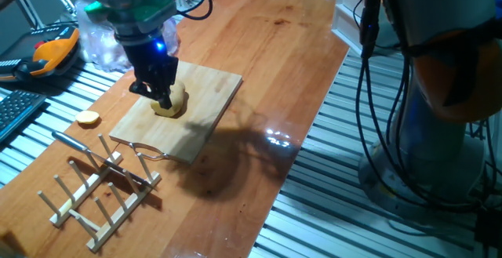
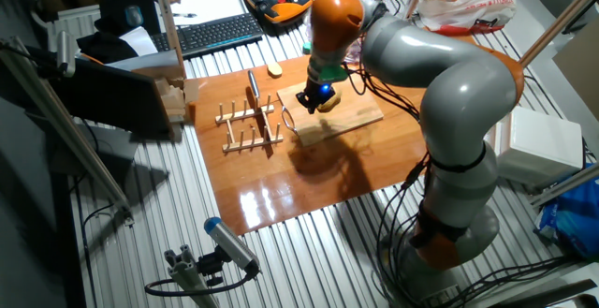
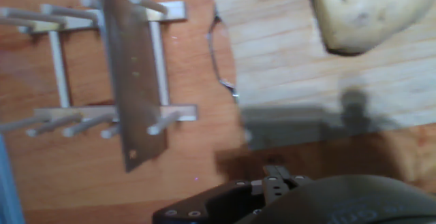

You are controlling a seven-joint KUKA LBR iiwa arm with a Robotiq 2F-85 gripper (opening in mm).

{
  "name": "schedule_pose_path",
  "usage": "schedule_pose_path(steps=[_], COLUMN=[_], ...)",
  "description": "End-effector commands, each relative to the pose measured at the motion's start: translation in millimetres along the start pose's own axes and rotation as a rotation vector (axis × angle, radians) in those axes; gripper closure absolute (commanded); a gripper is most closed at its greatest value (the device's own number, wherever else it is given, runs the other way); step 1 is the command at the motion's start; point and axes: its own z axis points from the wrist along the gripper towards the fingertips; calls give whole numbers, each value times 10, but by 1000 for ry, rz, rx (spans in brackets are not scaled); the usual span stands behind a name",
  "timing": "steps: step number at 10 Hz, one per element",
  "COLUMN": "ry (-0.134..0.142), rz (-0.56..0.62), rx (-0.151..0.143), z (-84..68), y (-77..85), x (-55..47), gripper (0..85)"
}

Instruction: Chop the potatoes

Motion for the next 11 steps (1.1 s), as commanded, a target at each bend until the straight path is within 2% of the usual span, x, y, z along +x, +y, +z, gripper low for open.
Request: schedule_pose_path(steps=[1,3,4,5,7,8,9,10,11], ry=[3,45,31,1,-8,-18,-15,-18,-29], rz=[-40,-99,-100,-82,-27,-18,-6,9,20], rx=[1,23,45,61,-11,-21,-5,11,14], z=[2,2,2,2,2,2,1,-9,-9], y=[-2,-2,-2,-2,-2,-2,93,281,472], x=[0,0,0,0,0,0,-74,-211,-344], gripper=[850,850,850,850,850,850,850,850,850])
